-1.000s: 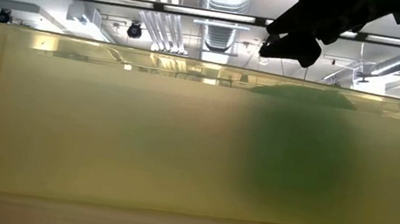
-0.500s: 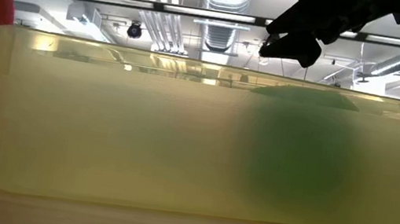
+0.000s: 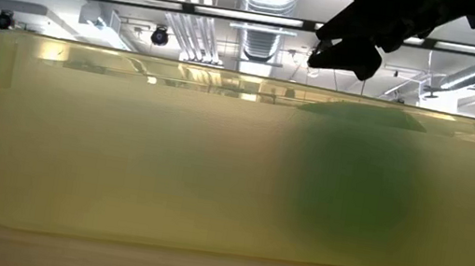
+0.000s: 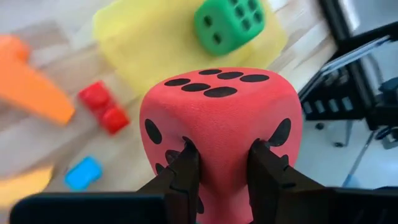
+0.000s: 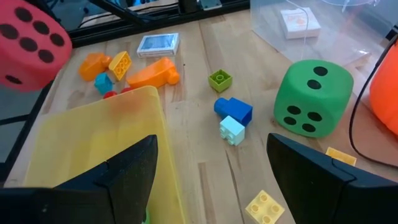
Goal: Pick & Place Toys
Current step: Put the red die into the yellow bin
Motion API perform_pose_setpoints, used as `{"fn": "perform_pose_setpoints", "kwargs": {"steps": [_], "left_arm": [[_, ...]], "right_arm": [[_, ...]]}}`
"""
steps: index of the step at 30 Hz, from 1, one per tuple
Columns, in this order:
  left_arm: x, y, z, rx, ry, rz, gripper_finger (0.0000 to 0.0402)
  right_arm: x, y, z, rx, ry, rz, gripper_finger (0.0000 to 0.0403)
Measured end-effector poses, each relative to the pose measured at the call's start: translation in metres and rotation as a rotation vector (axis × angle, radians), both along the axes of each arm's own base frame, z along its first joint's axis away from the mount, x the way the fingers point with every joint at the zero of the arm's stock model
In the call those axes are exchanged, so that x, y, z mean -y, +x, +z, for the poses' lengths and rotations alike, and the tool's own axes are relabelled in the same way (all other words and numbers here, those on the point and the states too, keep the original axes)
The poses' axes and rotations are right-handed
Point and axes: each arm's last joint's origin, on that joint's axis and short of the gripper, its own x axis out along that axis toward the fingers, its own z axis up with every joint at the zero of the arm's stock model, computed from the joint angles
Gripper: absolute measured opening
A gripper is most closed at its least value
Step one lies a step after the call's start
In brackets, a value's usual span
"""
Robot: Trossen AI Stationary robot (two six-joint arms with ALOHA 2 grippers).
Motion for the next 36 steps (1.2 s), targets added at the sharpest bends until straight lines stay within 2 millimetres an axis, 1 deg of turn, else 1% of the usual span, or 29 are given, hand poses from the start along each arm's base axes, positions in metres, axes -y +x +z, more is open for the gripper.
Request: {"fn": "perform_pose_setpoints", "kwargs": {"steps": [5, 9, 13, 17, 21, 24, 29, 33, 36], "left_arm": [[-0.013, 0.025, -0.009, 0.066, 0.032, -0.023, 0.0083], [-0.029, 0.044, -0.02, 0.123, 0.037, -0.04, 0.0083], [-0.048, 0.058, -0.036, 0.121, 0.018, -0.012, 0.0083], [-0.066, 0.068, -0.051, 0.122, -0.051, 0.004, 0.0082], [-0.076, 0.074, -0.063, 0.161, -0.109, 0.011, 0.008], [-0.08, 0.072, -0.071, 0.146, -0.119, 0.028, 0.008], [-0.082, 0.069, -0.081, 0.125, -0.133, 0.058, 0.008], [-0.081, 0.07, -0.083, 0.127, -0.132, 0.058, 0.008], [-0.081, 0.073, -0.089, 0.11, -0.123, 0.06, 0.008]], "right_arm": [[0.0, 0.0, 0.0, 0.0, 0.002, 0.0, 0.0297], [0.0, 0.0, 0.0, 0.0, 0.003, 0.0, 0.0297], [0.0, 0.0, 0.0, -0.001, 0.004, 0.002, 0.0297], [0.0, 0.0, 0.0, -0.001, 0.005, 0.003, 0.0297], [0.0, 0.0, 0.0, -0.002, 0.008, 0.009, 0.0297], [0.0, 0.0, -0.001, -0.006, 0.008, 0.009, 0.0297], [0.0, -0.001, -0.002, -0.02, 0.007, 0.009, 0.0297], [0.0, -0.001, -0.002, -0.02, 0.0, 0.011, 0.0297], [0.0, -0.001, -0.002, -0.021, -0.001, 0.01, 0.0297]]}}
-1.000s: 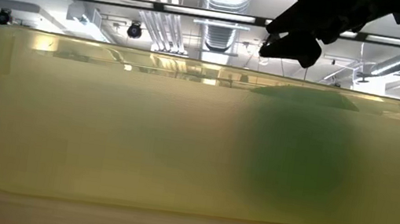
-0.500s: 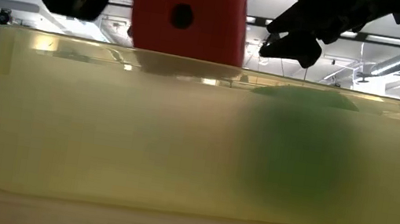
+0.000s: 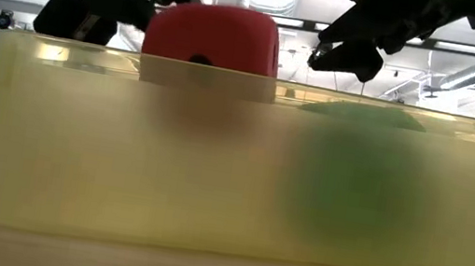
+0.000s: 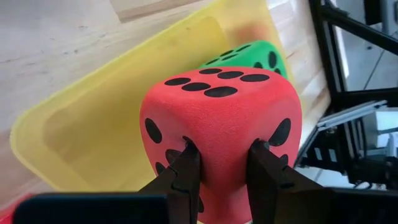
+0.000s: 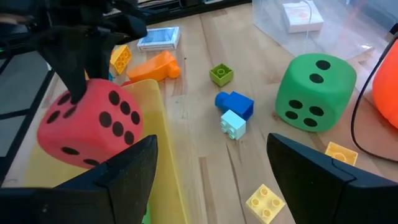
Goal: Pick & Place Toys
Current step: Put the red die into the yellow bin
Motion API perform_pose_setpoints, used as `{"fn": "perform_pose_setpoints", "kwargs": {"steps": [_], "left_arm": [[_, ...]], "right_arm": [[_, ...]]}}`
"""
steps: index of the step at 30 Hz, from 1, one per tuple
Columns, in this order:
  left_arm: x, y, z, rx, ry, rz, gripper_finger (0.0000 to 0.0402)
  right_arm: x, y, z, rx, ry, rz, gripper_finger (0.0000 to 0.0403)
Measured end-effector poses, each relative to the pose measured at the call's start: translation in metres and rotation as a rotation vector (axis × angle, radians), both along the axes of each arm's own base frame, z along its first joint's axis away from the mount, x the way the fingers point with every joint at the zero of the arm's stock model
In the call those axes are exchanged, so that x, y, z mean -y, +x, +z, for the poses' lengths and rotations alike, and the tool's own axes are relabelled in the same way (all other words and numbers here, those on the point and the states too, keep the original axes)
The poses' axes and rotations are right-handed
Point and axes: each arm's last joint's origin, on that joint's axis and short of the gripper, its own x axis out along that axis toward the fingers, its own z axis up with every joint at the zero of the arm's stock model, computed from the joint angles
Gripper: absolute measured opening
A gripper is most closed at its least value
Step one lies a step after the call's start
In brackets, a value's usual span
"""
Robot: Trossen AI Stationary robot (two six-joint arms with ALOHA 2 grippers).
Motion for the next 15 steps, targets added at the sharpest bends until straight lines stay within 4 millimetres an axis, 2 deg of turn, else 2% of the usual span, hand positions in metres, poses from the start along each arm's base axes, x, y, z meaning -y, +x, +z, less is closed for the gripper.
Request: {"fn": "perform_pose_setpoints", "kwargs": {"steps": [4, 15], "left_arm": [[-0.0014, 0.004, -0.005, -0.007, 0.001, -0.01, 0.0074], [-0.0018, 0.0074, -0.0035, 0.024, 0.009, -0.037, 0.0073]], "right_arm": [[0.0, 0.0, 0.0, 0.0, -0.001, 0.001, 0.0297], [0.0, 0.0, 0.0, 0.0, -0.003, 0.001, 0.0297]]}}
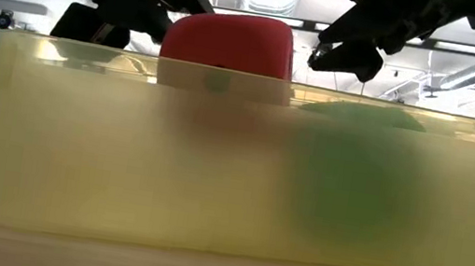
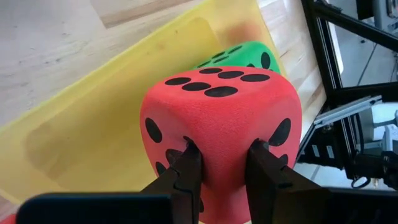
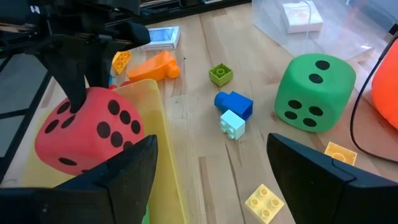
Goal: Pick & Place Toys
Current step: Put the red die into the yellow bin
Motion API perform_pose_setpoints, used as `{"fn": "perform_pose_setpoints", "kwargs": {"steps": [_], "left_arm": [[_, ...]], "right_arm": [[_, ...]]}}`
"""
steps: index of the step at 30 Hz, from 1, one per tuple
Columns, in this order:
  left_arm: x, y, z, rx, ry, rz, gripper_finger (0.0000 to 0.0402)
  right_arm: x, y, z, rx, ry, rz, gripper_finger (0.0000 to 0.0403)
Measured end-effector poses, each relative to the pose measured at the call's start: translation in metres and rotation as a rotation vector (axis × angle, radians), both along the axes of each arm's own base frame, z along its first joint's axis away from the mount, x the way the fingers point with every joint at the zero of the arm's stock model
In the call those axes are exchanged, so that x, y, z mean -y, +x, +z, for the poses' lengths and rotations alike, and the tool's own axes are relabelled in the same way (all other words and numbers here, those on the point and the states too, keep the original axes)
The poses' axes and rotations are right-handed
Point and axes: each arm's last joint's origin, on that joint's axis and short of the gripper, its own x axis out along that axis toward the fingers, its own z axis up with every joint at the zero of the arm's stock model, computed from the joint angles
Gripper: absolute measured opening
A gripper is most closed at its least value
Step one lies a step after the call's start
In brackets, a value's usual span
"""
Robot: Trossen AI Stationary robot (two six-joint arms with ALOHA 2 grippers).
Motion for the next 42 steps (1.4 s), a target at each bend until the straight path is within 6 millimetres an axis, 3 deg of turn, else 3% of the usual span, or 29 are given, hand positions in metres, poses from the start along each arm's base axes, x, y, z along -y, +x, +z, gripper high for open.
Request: {"fn": "perform_pose_setpoints", "kwargs": {"steps": [21, 32, 42], "left_arm": [[-0.001, 0.002, -0.002, 0.001, -0.022, 0.022, 0.0071], [0.007, 0.017, -0.037, -0.048, -0.089, 0.021, 0.0071], [0.009, 0.022, -0.035, 0.005, -0.112, 0.019, 0.0071]], "right_arm": [[0.0, 0.0, 0.0, 0.0, 0.0, 0.0, 0.0297], [0.0, 0.0, 0.0, 0.001, 0.0, -0.001, 0.0297], [0.0, 0.0, 0.0, 0.0, 0.0, -0.001, 0.0297]]}}
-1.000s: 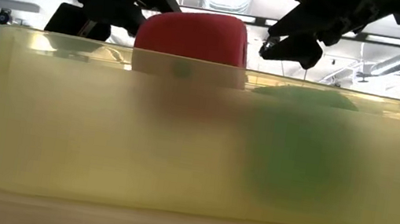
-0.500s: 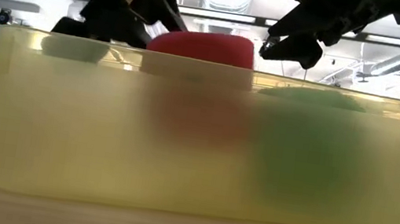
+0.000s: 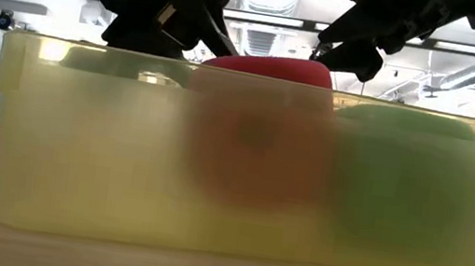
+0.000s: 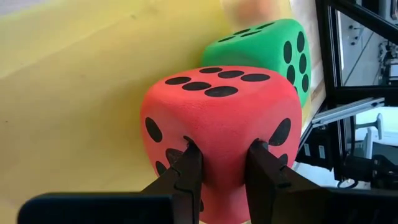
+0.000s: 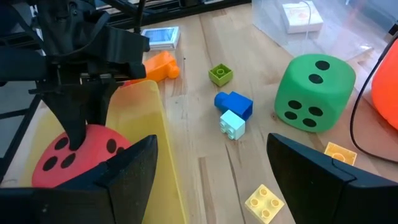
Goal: Pick & Place Toys
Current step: Put the red die into the yellow bin
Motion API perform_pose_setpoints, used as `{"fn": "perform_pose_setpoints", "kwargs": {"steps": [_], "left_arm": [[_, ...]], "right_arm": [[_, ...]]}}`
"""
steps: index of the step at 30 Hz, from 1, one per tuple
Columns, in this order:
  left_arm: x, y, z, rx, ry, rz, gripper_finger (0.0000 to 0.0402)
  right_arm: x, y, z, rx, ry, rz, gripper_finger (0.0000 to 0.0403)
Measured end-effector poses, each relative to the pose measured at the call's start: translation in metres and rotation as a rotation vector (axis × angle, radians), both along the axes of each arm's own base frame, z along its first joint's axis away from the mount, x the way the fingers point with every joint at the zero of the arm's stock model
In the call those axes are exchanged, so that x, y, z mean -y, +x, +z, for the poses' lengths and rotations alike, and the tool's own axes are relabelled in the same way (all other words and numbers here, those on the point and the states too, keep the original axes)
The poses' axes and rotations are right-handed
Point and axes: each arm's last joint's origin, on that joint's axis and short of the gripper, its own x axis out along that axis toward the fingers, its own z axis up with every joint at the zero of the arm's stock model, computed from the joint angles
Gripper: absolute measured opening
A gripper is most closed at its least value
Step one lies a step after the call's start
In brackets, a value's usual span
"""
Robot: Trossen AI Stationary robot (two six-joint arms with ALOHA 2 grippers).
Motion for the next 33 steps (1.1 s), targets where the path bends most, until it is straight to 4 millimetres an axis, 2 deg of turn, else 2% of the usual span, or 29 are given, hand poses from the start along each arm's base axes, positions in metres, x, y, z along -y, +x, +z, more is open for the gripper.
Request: {"fn": "perform_pose_setpoints", "kwargs": {"steps": [5, 11, 14, 26, 33], "left_arm": [[0.0, 0.0, 0.0, 0.0, -0.002, -0.001, 0.0074], [0.001, 0.0, 0.0, -0.007, -0.014, -0.02, 0.019], [0.001, 0.0, 0.001, -0.002, -0.003, -0.034, 0.0227], [0.001, -0.001, 0.004, 0.008, 0.009, -0.059, 0.024], [-0.003, -0.016, 0.025, -0.016, 0.099, -0.172, 0.0241]], "right_arm": [[0.0, 0.0, 0.0, 0.0, 0.0, 0.0, 0.0297], [0.0, 0.0, 0.0, 0.0, 0.001, -0.001, 0.0297], [0.0, 0.0, 0.0, 0.0, 0.0, 0.0, 0.0297], [0.0, 0.0, 0.0, 0.0, 0.0, 0.0, 0.0297], [0.0, 0.0, 0.0, 0.0, 0.0, 0.0, 0.0297]]}}
